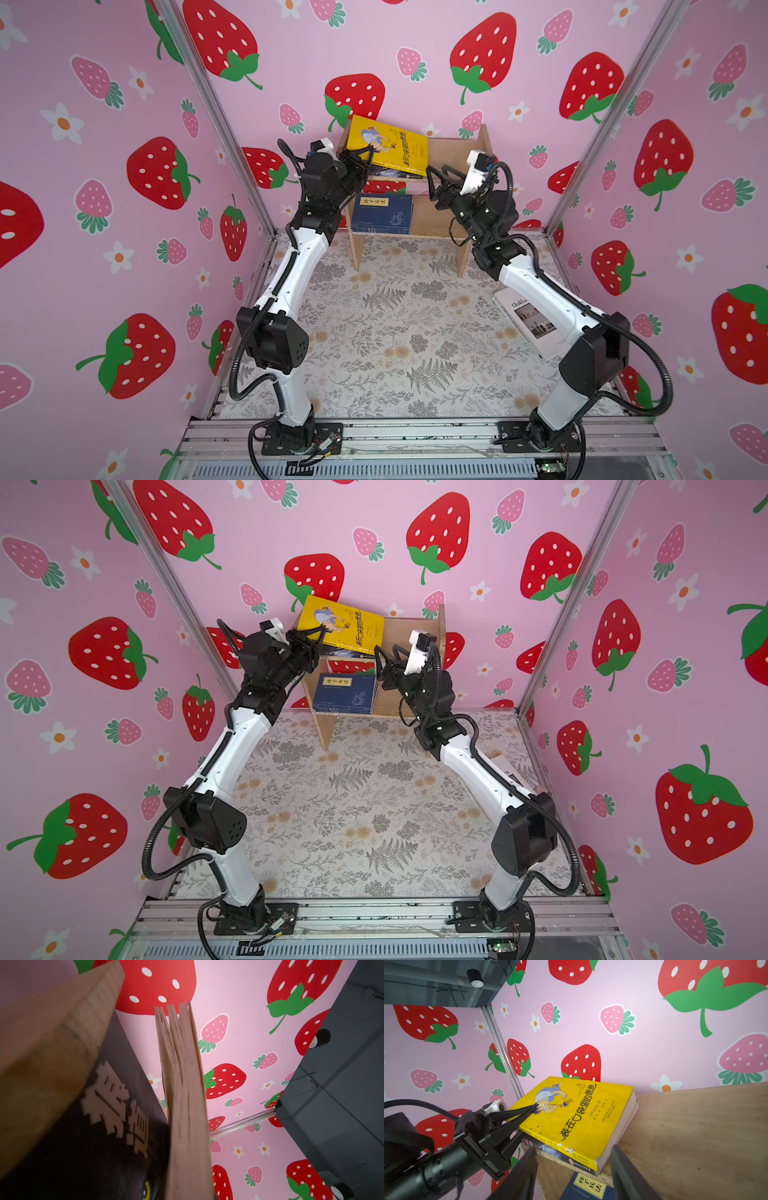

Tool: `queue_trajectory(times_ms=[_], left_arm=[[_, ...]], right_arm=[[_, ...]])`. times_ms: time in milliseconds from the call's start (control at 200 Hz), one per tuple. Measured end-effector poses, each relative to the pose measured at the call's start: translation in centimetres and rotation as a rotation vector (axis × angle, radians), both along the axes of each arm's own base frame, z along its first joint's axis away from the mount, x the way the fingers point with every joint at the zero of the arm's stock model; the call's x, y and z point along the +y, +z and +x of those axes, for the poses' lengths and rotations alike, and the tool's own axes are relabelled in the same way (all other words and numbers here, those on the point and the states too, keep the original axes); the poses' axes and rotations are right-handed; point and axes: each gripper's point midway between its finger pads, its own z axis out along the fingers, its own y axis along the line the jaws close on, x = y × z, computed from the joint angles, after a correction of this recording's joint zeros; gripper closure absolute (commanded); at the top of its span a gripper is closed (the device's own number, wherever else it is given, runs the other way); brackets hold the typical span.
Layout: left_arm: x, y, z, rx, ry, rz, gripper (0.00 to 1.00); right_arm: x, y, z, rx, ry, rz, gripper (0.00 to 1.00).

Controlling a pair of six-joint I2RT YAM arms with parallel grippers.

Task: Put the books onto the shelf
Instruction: 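Lower the yellow book onto the top shelf beside the black book, then push the yellow book flat on the top shelf with both grippers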

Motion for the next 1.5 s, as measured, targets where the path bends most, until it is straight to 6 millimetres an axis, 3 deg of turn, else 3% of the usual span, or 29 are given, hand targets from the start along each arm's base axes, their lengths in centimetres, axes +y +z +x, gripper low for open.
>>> queue_trajectory(times_ms=[200, 450, 505, 530, 670, 725, 1040, 1190, 1341, 1501], left_arm=[[0.0, -0.3, 0.2, 0.021, 0.000, 0.000, 1.00], [0.2, 0.4, 0.1, 0.035, -0.017, 0.029, 1.00], [0.2, 0.3, 0.1, 0.040, -0.021, 0.032, 0.96], [0.2, 0.1, 0.2, 0.044, -0.022, 0.033, 0.88], [0.5, -0.3, 0.3, 0.062, -0.022, 0.039, 0.69], [0.5, -0.6, 0.3, 0.067, -0.020, 0.049, 0.64], [1.2, -0.8, 0.5, 0.069, -0.010, 0.070, 0.44], [1.9, -0.1, 0.2, 0.052, 0.001, 0.108, 0.27], [3.8, -0.1, -0.4, 0.069, 0.031, 0.177, 0.23], [7.0, 0.1, -2.7, 0.081, 0.069, 0.248, 0.22]], right_arm=[[0.6, -1.2, 1.6, 0.018, -0.032, -0.017, 0.40], [0.2, 0.8, 1.6, -0.014, -0.046, 0.017, 0.39], [0.3, 0.9, 1.7, -0.016, -0.049, 0.021, 0.39], [0.3, 0.8, 1.9, -0.014, -0.050, 0.020, 0.39], [1.0, -0.8, 3.1, 0.015, -0.059, 0.005, 0.39], [1.3, -1.6, 3.6, 0.025, -0.062, -0.003, 0.39], [1.7, -1.6, 3.9, 0.038, -0.054, 0.008, 0.41], [1.9, -1.4, 4.1, 0.036, -0.051, 0.018, 0.41], [2.1, -1.4, 4.2, 0.035, -0.050, 0.019, 0.42], [2.1, -1.4, 4.2, 0.035, -0.051, 0.019, 0.42]])
